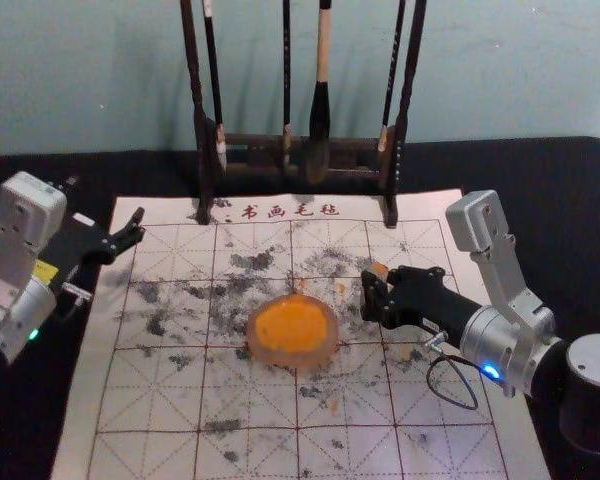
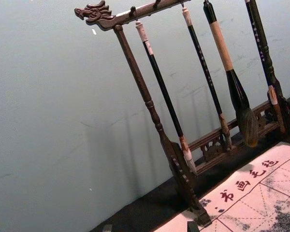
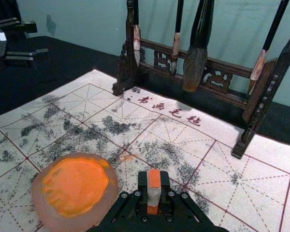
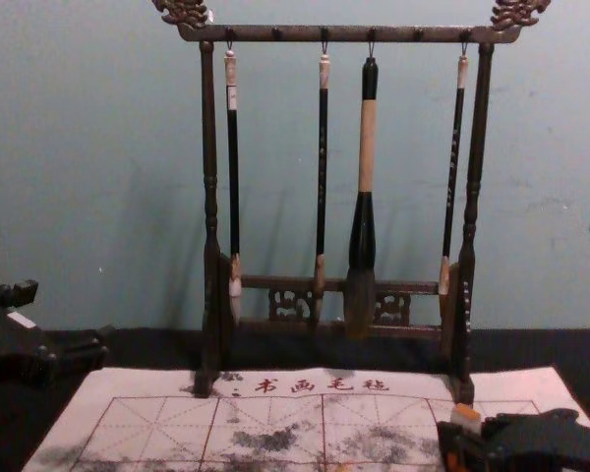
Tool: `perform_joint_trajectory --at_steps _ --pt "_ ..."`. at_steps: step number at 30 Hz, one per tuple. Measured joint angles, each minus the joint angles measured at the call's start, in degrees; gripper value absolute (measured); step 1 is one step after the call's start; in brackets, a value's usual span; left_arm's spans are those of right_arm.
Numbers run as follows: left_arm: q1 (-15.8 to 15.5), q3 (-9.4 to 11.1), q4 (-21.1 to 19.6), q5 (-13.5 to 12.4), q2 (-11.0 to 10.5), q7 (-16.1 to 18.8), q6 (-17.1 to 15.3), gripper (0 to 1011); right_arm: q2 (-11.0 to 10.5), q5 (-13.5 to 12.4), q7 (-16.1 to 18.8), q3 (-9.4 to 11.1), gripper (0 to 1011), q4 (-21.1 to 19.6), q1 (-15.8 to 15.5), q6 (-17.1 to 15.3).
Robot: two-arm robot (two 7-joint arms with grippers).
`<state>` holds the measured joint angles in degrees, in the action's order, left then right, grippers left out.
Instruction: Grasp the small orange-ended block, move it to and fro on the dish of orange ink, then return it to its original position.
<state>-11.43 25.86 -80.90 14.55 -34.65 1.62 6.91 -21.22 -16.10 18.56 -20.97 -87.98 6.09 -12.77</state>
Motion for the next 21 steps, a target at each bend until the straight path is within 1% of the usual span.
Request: perform_joint_trajectory --at_steps 3,5,7,8,11,12,13,17,18,19,21 --pt "0.0 0.0 0.0 0.0 0.0 0.0 0.0 1001 0.0 0.0 0.0 0.0 116 0.0 0.0 0.0" --pt "0.0 0.0 0.0 0.0 0.0 0.0 0.0 1001 0.0 -0.1 0.0 0.0 133 0.0 0.0 -0.1" --pt "0.0 0.0 0.0 0.0 0.0 0.0 0.0 1001 0.0 -0.1 0.0 0.0 223 0.0 0.0 -0.1" --pt "0.0 0.0 0.0 0.0 0.0 0.0 0.0 1001 0.0 -0.1 0.0 0.0 223 0.0 0.0 -0.1" --pt "0.0 0.0 0.0 0.0 0.0 0.0 0.0 1001 0.0 -0.1 0.0 0.1 299 0.0 0.0 -0.1" --pt "0.0 0.0 0.0 0.0 0.0 0.0 0.0 1001 0.0 -0.2 -0.1 0.1 355 0.0 -0.1 -0.1" --pt "0.0 0.0 0.0 0.0 0.0 0.0 0.0 1001 0.0 -0.2 -0.1 0.1 373 0.0 -0.1 -0.1" --pt "0.0 0.0 0.0 0.0 0.0 0.0 0.0 1001 0.0 -0.2 -0.1 0.1 504 0.0 -0.1 -0.1" --pt "0.0 0.0 0.0 0.0 0.0 0.0 0.0 1001 0.0 -0.2 -0.1 0.1 504 0.0 -0.1 -0.1" --pt "0.0 0.0 0.0 0.0 0.0 0.0 0.0 1001 0.0 -0.2 -0.1 0.1 573 0.0 -0.1 -0.2" --pt "0.0 0.0 0.0 0.0 0.0 0.0 0.0 1001 0.0 -0.2 -0.1 0.1 614 -0.1 -0.1 -0.2"
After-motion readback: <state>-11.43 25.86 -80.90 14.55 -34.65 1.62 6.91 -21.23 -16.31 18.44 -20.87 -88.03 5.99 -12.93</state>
